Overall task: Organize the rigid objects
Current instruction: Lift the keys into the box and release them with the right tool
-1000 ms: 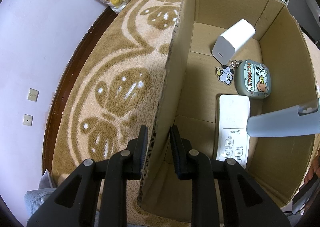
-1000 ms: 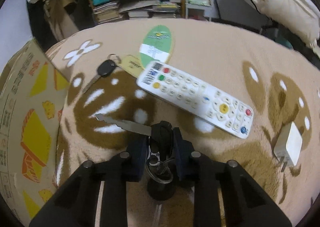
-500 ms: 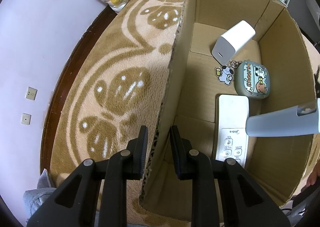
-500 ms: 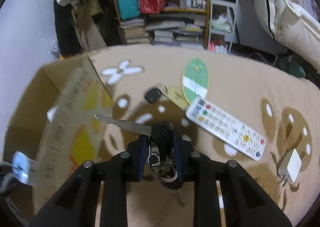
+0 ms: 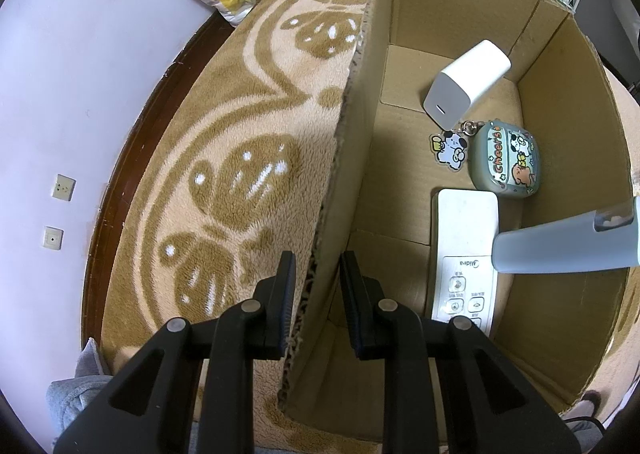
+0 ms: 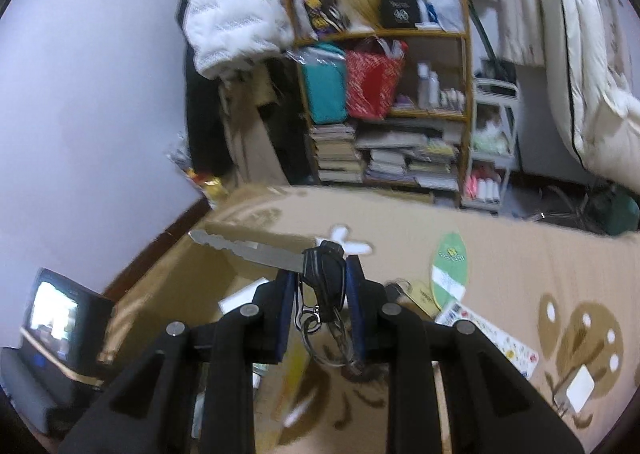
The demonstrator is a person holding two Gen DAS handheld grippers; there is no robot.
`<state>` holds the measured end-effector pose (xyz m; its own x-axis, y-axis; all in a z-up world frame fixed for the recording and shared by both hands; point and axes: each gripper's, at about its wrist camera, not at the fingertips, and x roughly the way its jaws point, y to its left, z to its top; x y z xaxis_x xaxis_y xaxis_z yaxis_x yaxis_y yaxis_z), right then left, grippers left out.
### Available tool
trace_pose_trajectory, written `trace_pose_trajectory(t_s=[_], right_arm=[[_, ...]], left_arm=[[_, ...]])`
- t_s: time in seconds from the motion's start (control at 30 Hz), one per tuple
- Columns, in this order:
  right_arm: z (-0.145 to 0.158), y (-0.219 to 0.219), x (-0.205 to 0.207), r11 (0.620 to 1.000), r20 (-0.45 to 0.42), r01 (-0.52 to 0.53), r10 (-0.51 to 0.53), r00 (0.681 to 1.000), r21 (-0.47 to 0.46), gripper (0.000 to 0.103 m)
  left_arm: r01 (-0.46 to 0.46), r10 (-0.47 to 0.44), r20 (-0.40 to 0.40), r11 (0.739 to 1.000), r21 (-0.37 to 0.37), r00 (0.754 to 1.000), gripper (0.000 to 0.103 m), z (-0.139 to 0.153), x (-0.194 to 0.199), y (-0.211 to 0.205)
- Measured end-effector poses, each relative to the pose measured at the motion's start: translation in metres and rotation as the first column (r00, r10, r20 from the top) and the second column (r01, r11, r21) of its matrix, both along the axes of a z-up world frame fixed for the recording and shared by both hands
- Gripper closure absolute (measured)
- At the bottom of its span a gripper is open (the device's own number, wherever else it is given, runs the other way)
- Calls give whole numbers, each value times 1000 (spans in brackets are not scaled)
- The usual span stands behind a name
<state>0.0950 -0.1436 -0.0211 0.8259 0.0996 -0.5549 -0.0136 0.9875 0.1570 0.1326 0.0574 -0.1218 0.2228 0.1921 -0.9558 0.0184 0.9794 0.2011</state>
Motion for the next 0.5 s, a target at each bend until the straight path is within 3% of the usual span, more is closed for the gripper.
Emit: trace_pose_trajectory(t_s=[0.3, 0.5], right_arm=[[30, 41, -14, 995, 110, -98, 100, 989, -16, 77], [15, 63, -11, 987, 67, -158, 159, 985, -18, 77]], left_arm=[[8, -8, 4, 1000, 2, 1000, 83, 0, -1, -1], [26, -26, 8, 1000, 4, 1000, 85, 0, -3, -4]])
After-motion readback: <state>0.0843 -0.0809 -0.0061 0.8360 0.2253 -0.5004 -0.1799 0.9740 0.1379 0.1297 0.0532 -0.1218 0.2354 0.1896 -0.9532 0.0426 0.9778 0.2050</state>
